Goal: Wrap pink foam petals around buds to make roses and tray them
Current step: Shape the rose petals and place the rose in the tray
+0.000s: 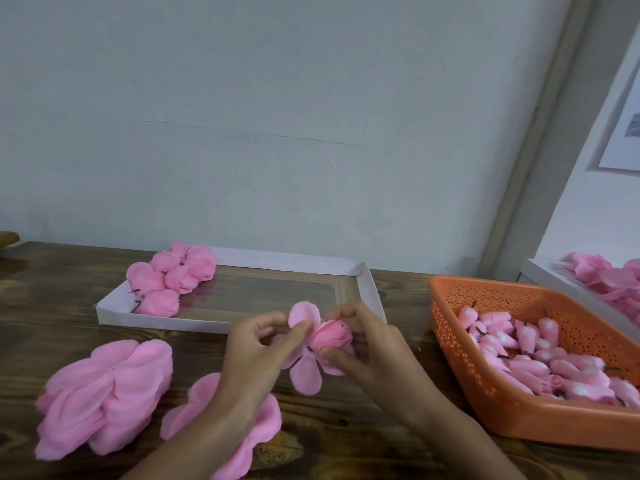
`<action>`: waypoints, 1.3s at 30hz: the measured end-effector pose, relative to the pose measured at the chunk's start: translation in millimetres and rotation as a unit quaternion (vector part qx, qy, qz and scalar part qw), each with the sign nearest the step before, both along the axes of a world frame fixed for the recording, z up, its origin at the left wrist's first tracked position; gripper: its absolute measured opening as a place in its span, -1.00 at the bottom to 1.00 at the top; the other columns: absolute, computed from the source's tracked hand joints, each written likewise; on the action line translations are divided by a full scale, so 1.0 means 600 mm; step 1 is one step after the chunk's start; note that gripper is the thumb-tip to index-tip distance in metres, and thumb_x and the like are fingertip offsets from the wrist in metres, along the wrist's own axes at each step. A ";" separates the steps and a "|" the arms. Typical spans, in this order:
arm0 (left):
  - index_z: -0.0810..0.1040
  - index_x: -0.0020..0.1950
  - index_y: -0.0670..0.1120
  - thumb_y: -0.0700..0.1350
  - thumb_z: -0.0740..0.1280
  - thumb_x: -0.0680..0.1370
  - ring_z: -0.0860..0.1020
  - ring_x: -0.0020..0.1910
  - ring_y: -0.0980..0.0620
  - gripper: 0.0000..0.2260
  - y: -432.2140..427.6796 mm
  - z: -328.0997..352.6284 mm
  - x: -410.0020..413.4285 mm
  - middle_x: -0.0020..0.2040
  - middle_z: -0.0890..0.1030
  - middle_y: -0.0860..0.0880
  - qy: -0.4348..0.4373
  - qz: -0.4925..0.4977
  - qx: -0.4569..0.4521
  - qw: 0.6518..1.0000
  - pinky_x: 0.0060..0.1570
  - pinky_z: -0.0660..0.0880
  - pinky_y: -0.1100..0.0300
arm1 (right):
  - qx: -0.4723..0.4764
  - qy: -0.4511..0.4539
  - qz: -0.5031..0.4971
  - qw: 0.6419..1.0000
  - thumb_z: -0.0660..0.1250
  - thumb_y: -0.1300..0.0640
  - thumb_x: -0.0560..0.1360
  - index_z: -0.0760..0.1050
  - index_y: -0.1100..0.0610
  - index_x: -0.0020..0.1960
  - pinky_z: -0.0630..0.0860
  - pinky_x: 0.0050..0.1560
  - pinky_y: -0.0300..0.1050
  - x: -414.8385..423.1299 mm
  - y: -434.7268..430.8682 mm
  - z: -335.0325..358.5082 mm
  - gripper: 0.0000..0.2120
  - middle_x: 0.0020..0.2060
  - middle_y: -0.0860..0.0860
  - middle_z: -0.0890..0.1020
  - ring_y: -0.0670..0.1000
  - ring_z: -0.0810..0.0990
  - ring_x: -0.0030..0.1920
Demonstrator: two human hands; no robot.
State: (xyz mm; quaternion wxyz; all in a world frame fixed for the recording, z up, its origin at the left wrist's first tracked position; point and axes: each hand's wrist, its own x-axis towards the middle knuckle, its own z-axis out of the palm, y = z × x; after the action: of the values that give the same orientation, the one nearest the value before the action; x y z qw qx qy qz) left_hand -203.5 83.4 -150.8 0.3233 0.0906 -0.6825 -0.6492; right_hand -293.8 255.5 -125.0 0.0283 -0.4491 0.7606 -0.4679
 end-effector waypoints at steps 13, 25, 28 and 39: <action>0.76 -0.02 -0.04 0.11 0.47 0.44 0.74 -0.11 0.04 -0.74 0.022 0.010 0.017 -0.16 0.77 0.08 0.109 0.053 -0.129 0.984 -0.10 0.68 0.14 | 0.015 0.089 -0.031 0.995 0.52 0.01 0.54 0.50 0.02 0.21 0.66 -0.02 -0.18 0.026 0.000 0.025 -0.68 -0.01 -0.16 0.76 -0.18 0.73 -0.01; 0.69 0.28 -0.02 0.04 0.43 0.56 0.70 -0.02 0.30 -0.68 0.030 -0.001 0.015 0.08 0.74 0.15 0.151 0.069 -0.331 0.929 -0.15 0.68 0.28 | 0.017 0.135 -0.087 0.987 0.53 0.05 0.54 0.38 0.01 0.47 0.60 0.09 -0.11 0.037 0.000 0.027 -0.43 -0.04 -0.19 0.77 -0.16 0.72 -0.05; 0.71 0.27 0.02 0.01 0.46 0.52 0.68 0.08 0.30 -0.67 0.029 -0.001 0.015 0.14 0.73 0.20 0.137 0.064 -0.371 0.916 -0.01 0.68 0.21 | 0.017 0.111 -0.094 0.989 0.54 0.16 0.51 0.38 0.02 0.50 0.60 0.08 -0.13 0.032 0.001 0.022 -0.37 -0.10 -0.17 0.77 -0.15 0.71 -0.07; 0.55 0.40 0.07 -0.26 0.61 0.43 0.60 0.18 0.40 -0.40 0.020 0.001 0.005 0.22 0.63 0.31 0.149 0.040 -0.399 0.904 0.12 0.56 0.42 | -0.002 0.050 -0.076 0.996 0.47 0.25 0.56 0.31 -0.06 0.58 0.60 0.05 -0.23 0.026 -0.002 0.008 -0.33 -0.19 -0.20 0.76 -0.18 0.73 -0.09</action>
State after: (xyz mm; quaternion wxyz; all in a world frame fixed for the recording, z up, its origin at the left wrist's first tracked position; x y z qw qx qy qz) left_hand -200.2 95.5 -150.5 0.4561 -0.1172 -0.8240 -0.3150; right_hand -278.0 254.5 -120.1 -0.0458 -0.4130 0.7920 -0.4473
